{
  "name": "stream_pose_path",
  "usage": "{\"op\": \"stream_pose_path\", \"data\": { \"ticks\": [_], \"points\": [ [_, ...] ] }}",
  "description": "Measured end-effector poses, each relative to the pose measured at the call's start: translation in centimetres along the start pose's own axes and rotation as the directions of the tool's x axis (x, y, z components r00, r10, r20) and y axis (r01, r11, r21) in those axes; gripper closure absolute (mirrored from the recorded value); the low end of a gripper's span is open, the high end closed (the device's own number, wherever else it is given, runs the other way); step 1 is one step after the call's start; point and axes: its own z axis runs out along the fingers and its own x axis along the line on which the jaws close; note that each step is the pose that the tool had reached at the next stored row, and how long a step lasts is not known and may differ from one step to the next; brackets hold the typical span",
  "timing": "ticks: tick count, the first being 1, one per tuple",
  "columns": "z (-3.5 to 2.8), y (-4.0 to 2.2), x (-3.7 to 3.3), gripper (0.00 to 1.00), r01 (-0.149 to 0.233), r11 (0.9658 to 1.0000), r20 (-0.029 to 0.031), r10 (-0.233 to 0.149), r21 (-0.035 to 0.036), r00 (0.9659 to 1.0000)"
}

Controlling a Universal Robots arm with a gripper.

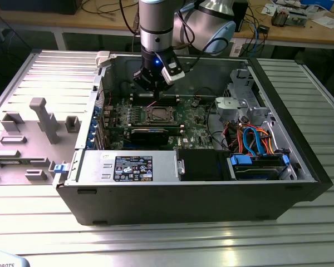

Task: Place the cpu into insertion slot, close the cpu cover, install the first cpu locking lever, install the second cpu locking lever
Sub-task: 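Install the first cpu locking lever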

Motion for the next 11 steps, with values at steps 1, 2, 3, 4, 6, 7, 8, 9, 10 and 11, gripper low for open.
{"op": "stream_pose_path", "data": {
  "ticks": [1, 2, 3, 4, 6, 7, 8, 9, 10, 11],
  "points": [
    [0.01, 0.01, -0.05, 0.89, 0.0, 1.0, 0.0, 0.0, 0.0006, 1.0],
    [0.02, 0.03, -0.1, 0.89, 0.0, 1.0, 0.0, 0.0, 0.001, 1.0],
    [0.04, 0.06, -0.15, 0.89, 0.0, 1.0, 0.0, 0.0, 0.0014, 1.0],
    [0.09, 0.08, -0.25, 0.89, 0.0, 1.0, 0.0, 0.0, 0.0017, 1.0],
    [0.17, 0.09, -0.39, 0.89, 0.0, 1.0, 0.0, 0.0, 0.0019, 1.0],
    [0.22, 0.09, -0.49, 0.89, 0.0, 1.0, -0.0001, 0.0, 0.002, 1.0],
    [0.28, 0.09, -0.59, 0.89, 0.0, 1.0, -0.0001, 0.0, 0.002, 1.0],
    [0.33, 0.09, -0.66, 0.89, 0.0, 1.0, -0.0001, 0.0, 0.0019, 1.0],
    [0.37, 0.09, -0.71, 0.89, 0.0, 1.0, -0.0001, 0.0, 0.002, 1.0],
    [0.44, 0.08, -0.79, 0.89, 0.0, 1.0, -0.0001, 0.0, 0.002, 1.0]
  ]
}}
